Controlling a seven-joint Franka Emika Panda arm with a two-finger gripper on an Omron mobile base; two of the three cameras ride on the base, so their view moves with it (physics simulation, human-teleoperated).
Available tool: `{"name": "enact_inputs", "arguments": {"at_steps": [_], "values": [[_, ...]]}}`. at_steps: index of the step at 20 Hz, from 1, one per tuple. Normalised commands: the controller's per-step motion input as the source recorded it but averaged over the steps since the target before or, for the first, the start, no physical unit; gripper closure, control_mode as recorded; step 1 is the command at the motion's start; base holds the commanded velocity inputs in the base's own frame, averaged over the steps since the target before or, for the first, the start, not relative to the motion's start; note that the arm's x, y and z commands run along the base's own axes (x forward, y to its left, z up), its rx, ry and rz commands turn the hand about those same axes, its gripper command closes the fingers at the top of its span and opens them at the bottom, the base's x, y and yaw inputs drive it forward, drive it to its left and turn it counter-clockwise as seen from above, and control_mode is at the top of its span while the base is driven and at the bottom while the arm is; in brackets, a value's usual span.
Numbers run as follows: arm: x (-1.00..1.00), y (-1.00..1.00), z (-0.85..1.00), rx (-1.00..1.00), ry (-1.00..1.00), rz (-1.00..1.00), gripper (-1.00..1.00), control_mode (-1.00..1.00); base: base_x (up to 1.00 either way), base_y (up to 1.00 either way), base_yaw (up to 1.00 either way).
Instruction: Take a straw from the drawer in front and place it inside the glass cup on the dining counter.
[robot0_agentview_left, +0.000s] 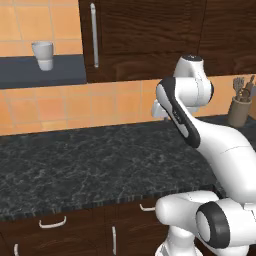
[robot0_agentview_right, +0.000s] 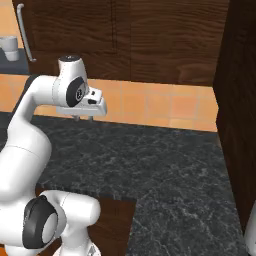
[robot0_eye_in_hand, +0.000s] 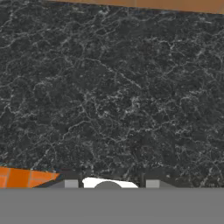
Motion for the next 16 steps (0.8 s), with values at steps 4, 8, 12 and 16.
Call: {"name": "enact_inputs", "arguments": {"at_steps": [4,8,12,16], "values": [[-0.02,0.00,0.00,0.00,0.00,0.00,-1.00,1.00,-0.49,0.00,0.00],[0.00,0.00,0.00,0.00,0.00,0.00,-1.00,1.00,-0.92,0.29,-0.01],[0.00,0.00,0.00,0.00,0.00,0.00,-1.00,1.00,-0.21,0.71,-0.40],[0.00,0.00,0.00,0.00,0.00,0.00,-1.00,1.00,0.00,0.53,-0.73]]}}
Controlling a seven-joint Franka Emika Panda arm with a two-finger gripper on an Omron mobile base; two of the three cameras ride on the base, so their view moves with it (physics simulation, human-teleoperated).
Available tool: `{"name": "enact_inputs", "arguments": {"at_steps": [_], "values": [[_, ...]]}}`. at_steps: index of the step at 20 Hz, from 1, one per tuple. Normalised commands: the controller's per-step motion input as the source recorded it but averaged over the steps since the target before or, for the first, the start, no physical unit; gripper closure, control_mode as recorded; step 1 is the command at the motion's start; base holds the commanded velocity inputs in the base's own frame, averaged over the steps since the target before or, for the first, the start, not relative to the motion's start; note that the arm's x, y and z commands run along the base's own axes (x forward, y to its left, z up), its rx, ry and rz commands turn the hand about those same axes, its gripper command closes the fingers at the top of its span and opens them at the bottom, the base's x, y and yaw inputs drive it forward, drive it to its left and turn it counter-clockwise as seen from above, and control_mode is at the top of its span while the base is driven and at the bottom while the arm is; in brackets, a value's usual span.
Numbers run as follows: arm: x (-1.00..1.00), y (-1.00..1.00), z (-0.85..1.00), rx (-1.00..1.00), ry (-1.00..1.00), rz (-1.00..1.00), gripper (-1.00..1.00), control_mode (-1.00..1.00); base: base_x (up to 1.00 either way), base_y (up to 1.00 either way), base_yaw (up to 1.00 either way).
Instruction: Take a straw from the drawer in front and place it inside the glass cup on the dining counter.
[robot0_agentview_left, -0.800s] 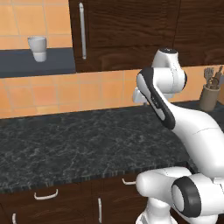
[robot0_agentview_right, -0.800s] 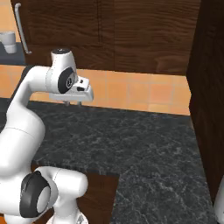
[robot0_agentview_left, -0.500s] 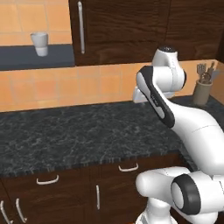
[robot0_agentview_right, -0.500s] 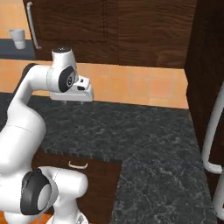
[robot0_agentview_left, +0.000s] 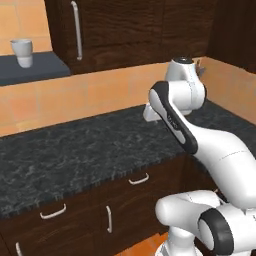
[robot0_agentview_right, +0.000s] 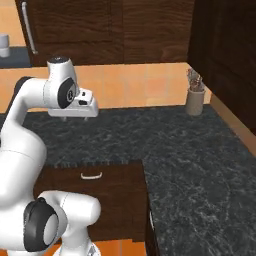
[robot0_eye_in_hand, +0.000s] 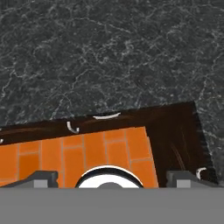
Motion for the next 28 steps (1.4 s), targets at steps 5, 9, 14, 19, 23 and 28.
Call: {"name": "enact_inputs", "arguments": {"at_steps": [5,9,14,19,23,28], "values": [[0.00,0.00,0.00,0.00,0.00,0.00,-1.00,1.00,-0.14,0.43,-0.75],[0.00,0.00,0.00,0.00,0.00,0.00,-1.00,1.00,-0.44,0.59,-0.67],[0.00,0.00,0.00,0.00,0.00,0.00,-1.00,1.00,-0.63,0.74,-0.55],[0.00,0.00,0.00,0.00,0.00,0.00,-1.00,1.00,-0.35,0.78,-0.35],[0.00,0.00,0.00,0.00,0.00,0.00,-1.00,1.00,-0.05,0.71,-0.33],[0.00,0.00,0.00,0.00,0.00,0.00,-1.00,1.00,0.00,0.88,-0.40]]}}
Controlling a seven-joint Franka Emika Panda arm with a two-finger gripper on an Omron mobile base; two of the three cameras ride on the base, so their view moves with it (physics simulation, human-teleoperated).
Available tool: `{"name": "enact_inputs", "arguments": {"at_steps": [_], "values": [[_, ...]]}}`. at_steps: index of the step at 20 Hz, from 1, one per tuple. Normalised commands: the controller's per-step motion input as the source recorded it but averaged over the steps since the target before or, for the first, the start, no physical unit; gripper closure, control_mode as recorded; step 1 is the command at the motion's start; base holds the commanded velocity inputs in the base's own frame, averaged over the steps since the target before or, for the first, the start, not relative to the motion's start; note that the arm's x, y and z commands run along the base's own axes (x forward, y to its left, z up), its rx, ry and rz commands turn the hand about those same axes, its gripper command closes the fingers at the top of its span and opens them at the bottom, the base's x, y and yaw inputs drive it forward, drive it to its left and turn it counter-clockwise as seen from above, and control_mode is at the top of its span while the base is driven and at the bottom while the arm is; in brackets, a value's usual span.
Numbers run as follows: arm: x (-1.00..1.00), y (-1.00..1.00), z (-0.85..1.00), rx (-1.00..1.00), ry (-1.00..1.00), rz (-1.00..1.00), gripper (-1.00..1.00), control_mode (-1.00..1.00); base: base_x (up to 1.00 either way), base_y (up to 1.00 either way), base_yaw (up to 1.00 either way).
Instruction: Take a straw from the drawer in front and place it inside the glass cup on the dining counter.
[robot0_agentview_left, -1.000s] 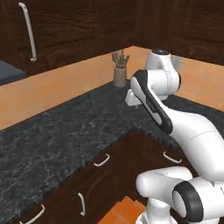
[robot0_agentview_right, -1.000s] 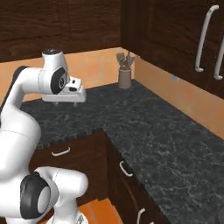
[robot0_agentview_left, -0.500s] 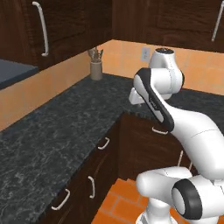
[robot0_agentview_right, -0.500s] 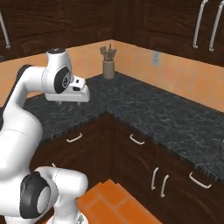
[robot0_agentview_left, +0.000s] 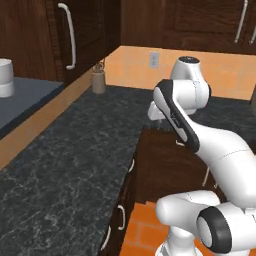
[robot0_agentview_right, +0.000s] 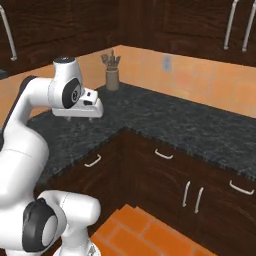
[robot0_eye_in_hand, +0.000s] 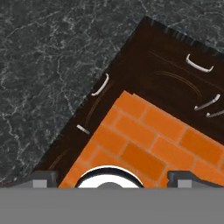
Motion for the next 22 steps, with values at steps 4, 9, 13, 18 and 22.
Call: {"name": "enact_inputs", "arguments": {"at_steps": [4,9,13,18,22], "values": [[0.00,0.15,0.00,0.04,0.00,-0.09,-1.00,-1.00,0.00,0.74,-0.30],[0.00,-0.55,0.01,0.46,0.00,-0.18,-1.00,-1.00,0.00,0.00,0.00],[0.00,-1.00,0.00,0.68,0.00,0.00,-1.00,-1.00,0.00,0.00,0.00],[0.14,-0.99,-0.21,0.66,-0.01,0.05,-1.00,-1.00,0.00,0.00,0.00],[0.23,-0.62,-0.50,0.58,-0.02,0.17,-1.00,-1.00,0.00,0.00,0.00]]}}
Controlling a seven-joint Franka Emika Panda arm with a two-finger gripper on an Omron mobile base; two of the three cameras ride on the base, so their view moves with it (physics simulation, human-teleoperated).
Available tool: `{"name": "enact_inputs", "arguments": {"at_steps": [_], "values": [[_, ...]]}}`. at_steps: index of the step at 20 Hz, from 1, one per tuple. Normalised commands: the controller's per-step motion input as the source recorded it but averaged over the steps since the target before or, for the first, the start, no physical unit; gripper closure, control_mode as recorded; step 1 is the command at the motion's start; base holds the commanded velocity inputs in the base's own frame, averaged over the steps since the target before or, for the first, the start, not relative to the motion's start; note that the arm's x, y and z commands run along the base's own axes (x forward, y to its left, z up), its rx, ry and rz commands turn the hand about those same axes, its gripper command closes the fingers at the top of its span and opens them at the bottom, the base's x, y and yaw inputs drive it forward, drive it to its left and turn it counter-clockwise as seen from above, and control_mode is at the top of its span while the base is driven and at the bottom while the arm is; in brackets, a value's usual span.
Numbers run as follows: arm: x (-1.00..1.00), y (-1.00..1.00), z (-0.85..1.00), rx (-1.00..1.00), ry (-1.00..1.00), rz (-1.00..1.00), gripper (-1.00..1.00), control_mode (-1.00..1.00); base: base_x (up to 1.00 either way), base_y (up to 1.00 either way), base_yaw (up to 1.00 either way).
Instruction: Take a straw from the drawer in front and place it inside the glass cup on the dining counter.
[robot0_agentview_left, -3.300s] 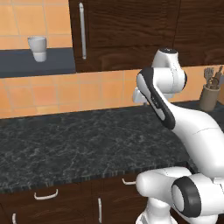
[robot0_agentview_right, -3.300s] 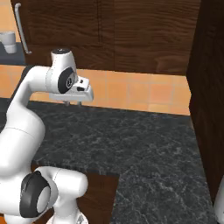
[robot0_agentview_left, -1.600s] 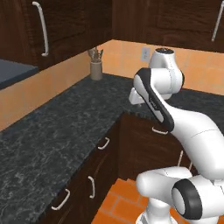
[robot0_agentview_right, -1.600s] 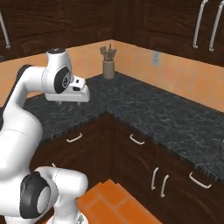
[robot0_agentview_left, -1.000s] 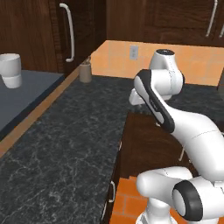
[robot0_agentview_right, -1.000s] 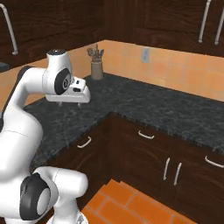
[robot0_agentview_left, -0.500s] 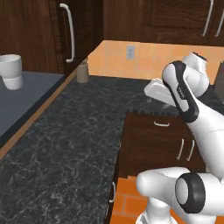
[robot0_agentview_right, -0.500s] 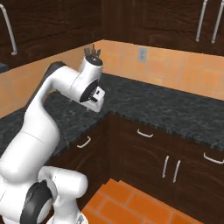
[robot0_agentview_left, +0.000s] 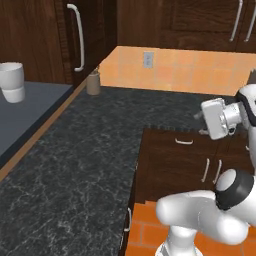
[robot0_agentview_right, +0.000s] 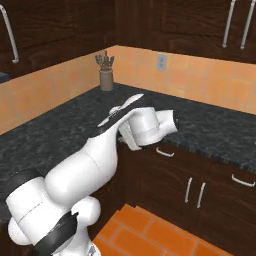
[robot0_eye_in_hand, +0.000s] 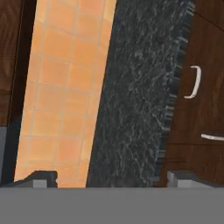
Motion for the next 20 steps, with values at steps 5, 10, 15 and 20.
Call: {"name": "enact_inputs", "arguments": {"at_steps": [5,10,15,20], "values": [[0.33,-0.08,-0.71,0.52,0.00,0.18,-1.00,-1.00,0.00,0.00,0.00],[0.28,-0.01,-0.80,0.35,-0.10,0.15,-1.00,-1.00,0.00,0.00,0.00],[0.12,0.00,-0.86,0.13,-0.21,0.11,-1.00,-1.00,0.00,0.00,0.00],[0.18,0.01,-0.77,0.00,-0.15,-0.01,-1.00,-1.00,0.00,0.00,0.00]]}}
